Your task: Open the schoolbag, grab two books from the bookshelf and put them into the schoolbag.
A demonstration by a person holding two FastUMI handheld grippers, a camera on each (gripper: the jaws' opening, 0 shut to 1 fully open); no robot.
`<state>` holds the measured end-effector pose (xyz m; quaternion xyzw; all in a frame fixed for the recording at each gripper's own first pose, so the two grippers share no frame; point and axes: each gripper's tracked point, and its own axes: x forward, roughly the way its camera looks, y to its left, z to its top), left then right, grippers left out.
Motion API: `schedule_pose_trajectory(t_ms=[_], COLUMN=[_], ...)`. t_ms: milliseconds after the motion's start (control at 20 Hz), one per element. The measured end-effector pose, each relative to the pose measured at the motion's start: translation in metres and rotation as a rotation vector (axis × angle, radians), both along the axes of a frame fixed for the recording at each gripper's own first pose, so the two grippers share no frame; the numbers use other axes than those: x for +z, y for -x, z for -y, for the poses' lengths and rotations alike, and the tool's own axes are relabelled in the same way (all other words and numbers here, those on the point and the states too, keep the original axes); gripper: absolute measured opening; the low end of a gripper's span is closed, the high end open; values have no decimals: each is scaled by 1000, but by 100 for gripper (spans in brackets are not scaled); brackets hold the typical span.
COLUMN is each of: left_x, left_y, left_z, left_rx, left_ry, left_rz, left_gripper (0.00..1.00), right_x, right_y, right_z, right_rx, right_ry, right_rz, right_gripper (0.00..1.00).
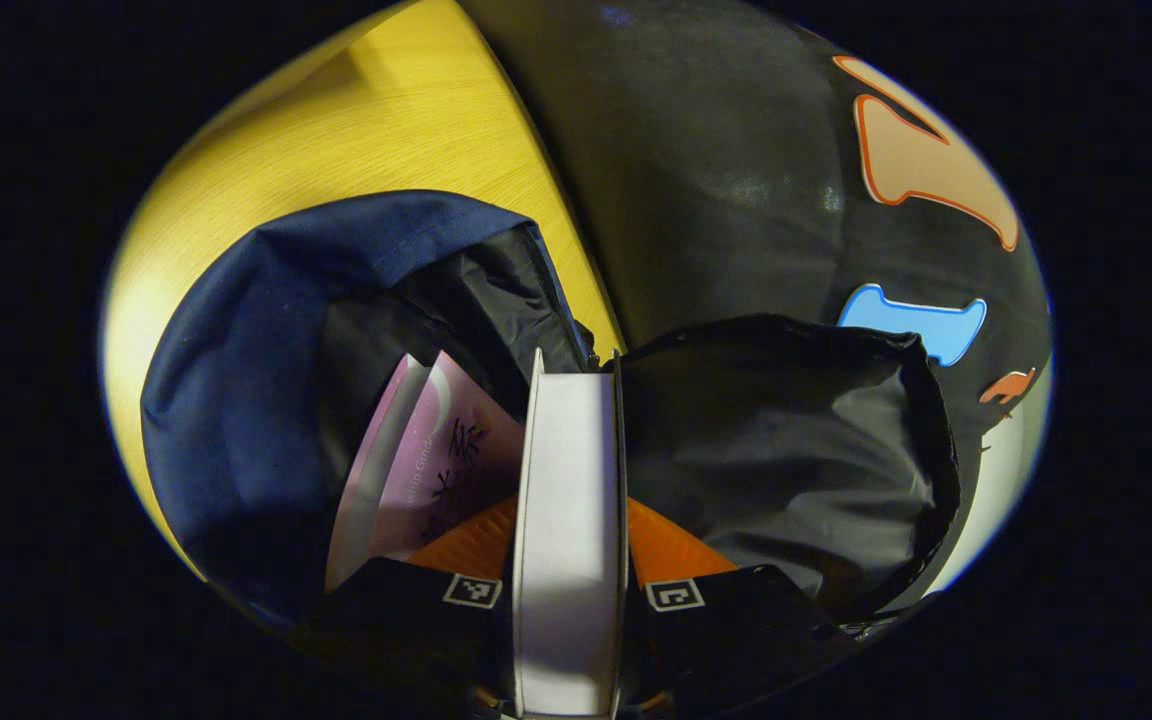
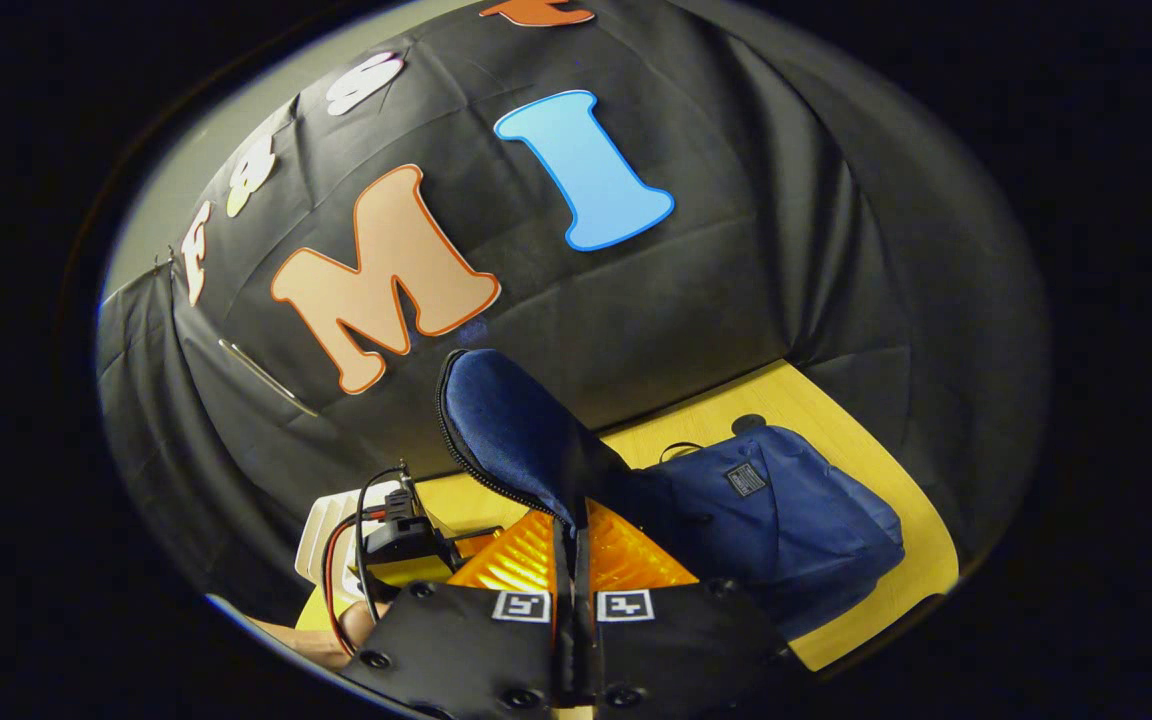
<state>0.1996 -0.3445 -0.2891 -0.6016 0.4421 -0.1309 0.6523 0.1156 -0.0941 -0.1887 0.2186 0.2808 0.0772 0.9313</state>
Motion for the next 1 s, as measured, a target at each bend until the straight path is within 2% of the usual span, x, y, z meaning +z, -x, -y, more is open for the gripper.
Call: schedule_pose_trajectory(t_ms=[50,100,200,250,300,400,450,550,600,650,800,1000], left_x=[1,-11,-19,-21,-21,-13,-7,18,35,48,84,162], left_y=[4,5,18,17,13,14,9,2,2,5,9,22], left_z=[1,-3,-20,-30,-40,-63,-64,-74,-85,-96,-141,-192], left_rx=[-35,-74,-184,-208,-232,-281,-286,-284,-291,-287,-238,-147], left_ry=[-20,-118,-278,-355,-438,-586,-633,-700,-721,-751,-869,-975], left_rz=[-1,-11,16,42,72,131,167,232,259,283,369,530], left_gripper=[38,41,59,68,66,76,72,85,85,95,95,95], right_x=[-1,-3,-5,-7,-9,-13,-15,-22,-24,-26,-34,-46], right_y=[0,0,0,-1,0,1,1,3,5,5,11,18], right_z=[1,1,-2,-4,-6,-12,-16,-23,-27,-30,-41,-53], right_rx=[-2,-2,4,6,10,16,22,36,37,41,55,65], right_ry=[2,15,31,37,45,60,70,99,108,116,138,162], right_rz=[-1,-3,-5,-6,-7,-11,-14,-22,-24,-24,-32,-44], right_gripper=[3,3,3,3,3,3,3,3,3,4,4,4])
